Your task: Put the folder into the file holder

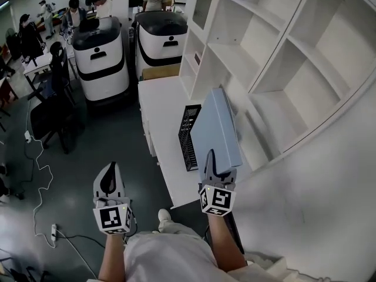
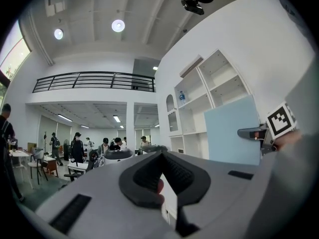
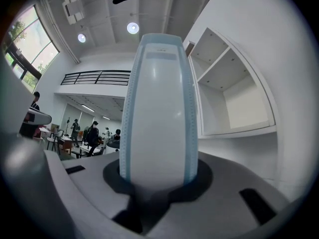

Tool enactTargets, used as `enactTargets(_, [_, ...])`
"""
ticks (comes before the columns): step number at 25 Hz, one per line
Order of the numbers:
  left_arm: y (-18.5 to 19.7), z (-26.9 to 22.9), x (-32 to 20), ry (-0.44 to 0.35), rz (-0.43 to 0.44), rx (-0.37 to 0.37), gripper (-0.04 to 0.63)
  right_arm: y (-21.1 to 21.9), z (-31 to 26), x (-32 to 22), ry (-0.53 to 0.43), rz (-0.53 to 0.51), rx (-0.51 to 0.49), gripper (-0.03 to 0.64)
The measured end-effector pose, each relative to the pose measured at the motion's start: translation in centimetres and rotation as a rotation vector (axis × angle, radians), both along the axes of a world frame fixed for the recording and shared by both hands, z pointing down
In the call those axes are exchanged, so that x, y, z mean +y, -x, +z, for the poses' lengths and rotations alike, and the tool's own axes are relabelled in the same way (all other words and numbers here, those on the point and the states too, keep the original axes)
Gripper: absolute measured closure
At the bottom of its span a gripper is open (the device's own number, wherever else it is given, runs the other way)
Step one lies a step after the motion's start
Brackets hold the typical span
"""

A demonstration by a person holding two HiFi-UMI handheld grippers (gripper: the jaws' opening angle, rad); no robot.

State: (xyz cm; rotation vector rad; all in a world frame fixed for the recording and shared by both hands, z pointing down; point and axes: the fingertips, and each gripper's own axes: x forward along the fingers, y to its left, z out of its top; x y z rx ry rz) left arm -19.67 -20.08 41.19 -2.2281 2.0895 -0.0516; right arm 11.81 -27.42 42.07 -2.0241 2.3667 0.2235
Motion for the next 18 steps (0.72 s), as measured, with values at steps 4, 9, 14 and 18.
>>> enactTargets(4, [-0.7, -0.7, -3.5, -0.017, -0.013, -0.019, 0.604, -0.4, 1.1, -4.6, -0.006, -0.004, 0.004, 0.489])
enactTargets(9, [-1.7, -1.1, -6.6, -0.012, -0.015, -0.024, 0.604, -0.3, 2.5, -9.4, 0.009, -0.016, 0.003, 0.489])
enactTargets(14, [-2.1, -0.9, -8.7, -0.007, -0.009, -0.033, 0.604, -0.3, 4.4, -12.5, 0.029, -0.016, 0.000, 0.489])
enactTargets(18, [-2.2, -1.0, -10.0, -0.009, 0.002, -0.029, 0.604, -0.4, 6.3, -13.9, 0.057, -0.010, -0.010, 0.489])
